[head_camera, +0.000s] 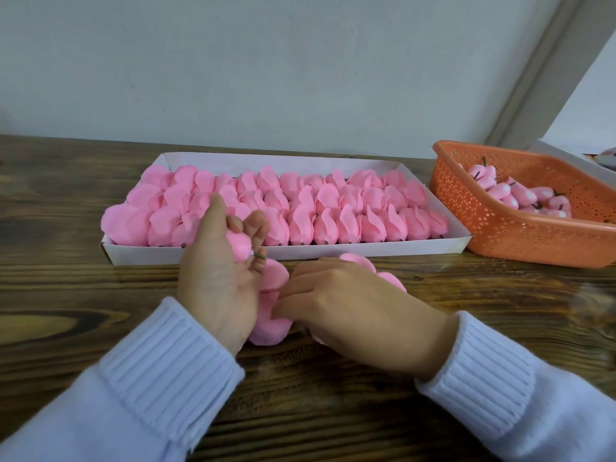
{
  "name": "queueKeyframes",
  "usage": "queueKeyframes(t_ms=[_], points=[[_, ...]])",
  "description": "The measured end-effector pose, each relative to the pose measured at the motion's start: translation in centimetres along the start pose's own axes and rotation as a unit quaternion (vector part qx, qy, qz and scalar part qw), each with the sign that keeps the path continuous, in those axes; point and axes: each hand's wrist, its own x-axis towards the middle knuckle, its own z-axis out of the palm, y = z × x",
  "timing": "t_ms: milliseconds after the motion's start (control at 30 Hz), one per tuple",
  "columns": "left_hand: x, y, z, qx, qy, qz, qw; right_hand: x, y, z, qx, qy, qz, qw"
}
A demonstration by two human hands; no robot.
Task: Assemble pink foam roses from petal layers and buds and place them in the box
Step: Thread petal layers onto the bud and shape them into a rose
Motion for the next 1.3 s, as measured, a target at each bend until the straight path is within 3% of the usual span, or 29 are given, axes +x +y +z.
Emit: queueKeyframes(t_ms=[1300], points=[[-0.13, -0.09, 0.12, 0.011, -0.002, 0.009, 1.000, 0.09, 0.73, 0.08, 0.002, 0.008, -0.013, 1.000]])
